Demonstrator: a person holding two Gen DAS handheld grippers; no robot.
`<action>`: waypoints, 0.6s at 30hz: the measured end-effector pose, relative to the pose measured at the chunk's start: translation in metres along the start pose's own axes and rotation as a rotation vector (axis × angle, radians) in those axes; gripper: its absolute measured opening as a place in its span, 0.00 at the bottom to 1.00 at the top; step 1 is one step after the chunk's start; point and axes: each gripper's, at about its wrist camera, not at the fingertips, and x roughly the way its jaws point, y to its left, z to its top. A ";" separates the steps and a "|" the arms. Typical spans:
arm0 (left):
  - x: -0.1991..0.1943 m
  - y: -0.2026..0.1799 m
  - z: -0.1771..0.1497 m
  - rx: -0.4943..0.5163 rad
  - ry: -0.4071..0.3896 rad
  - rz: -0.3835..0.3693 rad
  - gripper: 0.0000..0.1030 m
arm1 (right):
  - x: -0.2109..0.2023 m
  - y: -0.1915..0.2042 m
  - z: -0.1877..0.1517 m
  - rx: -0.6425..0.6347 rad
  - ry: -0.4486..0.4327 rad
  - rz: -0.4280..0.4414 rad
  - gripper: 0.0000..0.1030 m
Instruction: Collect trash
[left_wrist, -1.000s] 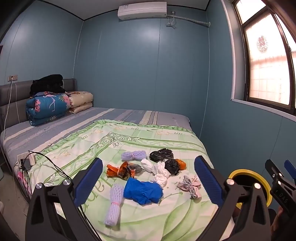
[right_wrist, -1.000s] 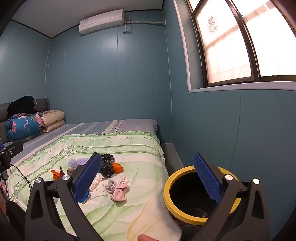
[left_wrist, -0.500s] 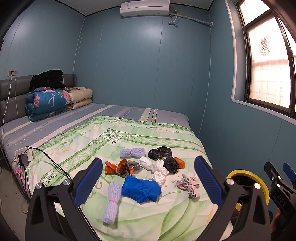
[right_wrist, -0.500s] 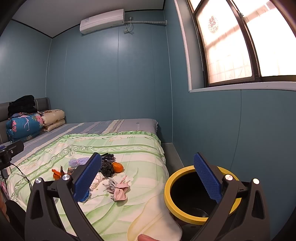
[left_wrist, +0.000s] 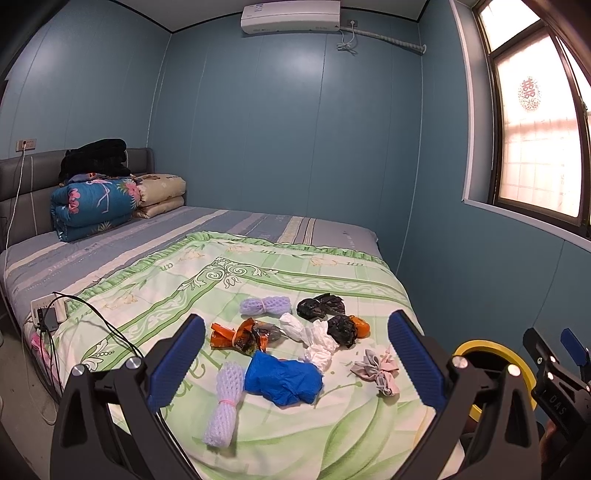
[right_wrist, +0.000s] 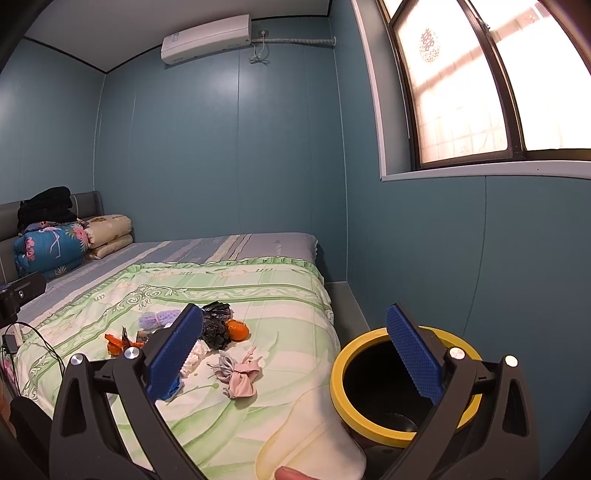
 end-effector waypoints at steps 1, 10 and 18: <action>0.000 0.003 0.002 -0.002 -0.001 -0.002 0.93 | 0.000 0.000 0.000 -0.001 -0.001 0.000 0.92; -0.001 0.004 0.004 -0.004 0.000 -0.006 0.93 | 0.000 0.000 -0.002 -0.002 -0.007 -0.001 0.92; -0.001 0.005 0.005 -0.010 0.002 -0.009 0.93 | 0.001 0.000 0.000 -0.003 0.000 0.001 0.92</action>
